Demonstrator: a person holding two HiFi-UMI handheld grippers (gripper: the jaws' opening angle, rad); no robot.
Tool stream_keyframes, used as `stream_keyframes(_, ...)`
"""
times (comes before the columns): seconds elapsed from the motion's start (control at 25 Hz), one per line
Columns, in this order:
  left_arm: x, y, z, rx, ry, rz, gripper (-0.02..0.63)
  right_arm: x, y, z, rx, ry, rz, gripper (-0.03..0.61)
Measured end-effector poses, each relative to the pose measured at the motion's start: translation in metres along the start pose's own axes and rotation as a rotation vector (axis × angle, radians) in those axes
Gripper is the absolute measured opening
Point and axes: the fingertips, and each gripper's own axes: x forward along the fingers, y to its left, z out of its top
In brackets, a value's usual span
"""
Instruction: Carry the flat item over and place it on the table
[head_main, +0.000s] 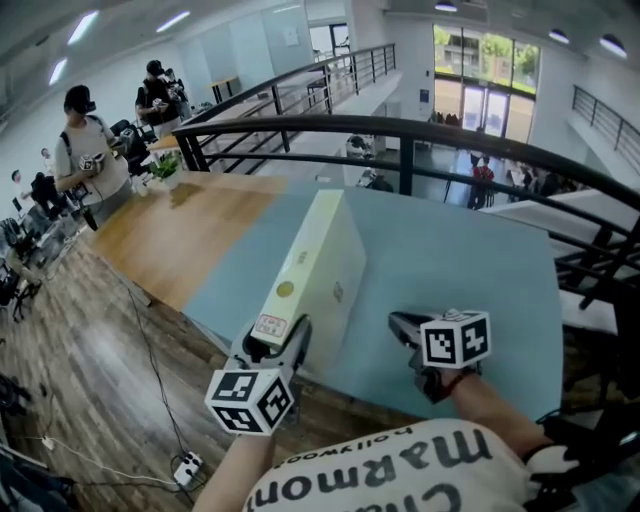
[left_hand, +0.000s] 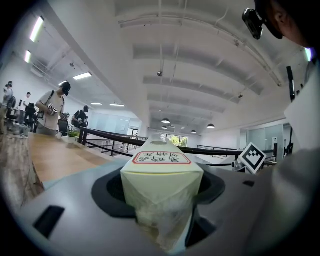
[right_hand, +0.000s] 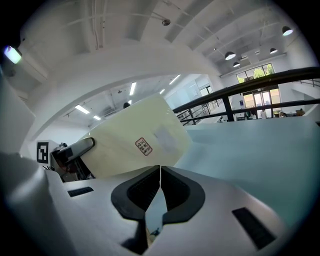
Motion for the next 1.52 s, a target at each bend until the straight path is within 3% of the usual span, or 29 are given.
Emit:
stream_keyframes(0.48,0.036,0.008,-0.008,-0.014,0.009,0.026,0.284,0.046,-0.025,-0.005,0.029,0.045,0.070,0.037)
stream_keyframes(0.64,0.041,0.016,-0.017,-0.020,0.026,0.015,0.284,0.064,-0.021,-0.019,-0.011,0.071,0.088,0.037)
stream_keyframes(0.88,0.063,0.027,-0.026,-0.010,0.070,-0.006,0.284,0.083,-0.034,-0.035,0.017,0.118,0.062,0.037)
stream_keyframes(1.36,0.108,0.058,-0.026,-0.016,0.115,-0.127,0.284,0.116,-0.051,-0.038,0.165,0.070,-0.040,0.037)
stream_keyframes(1.52,0.145,0.068,-0.009,0.011,0.127,-0.191,0.284,0.130,-0.058,-0.011,0.194,0.045,-0.076,0.037)
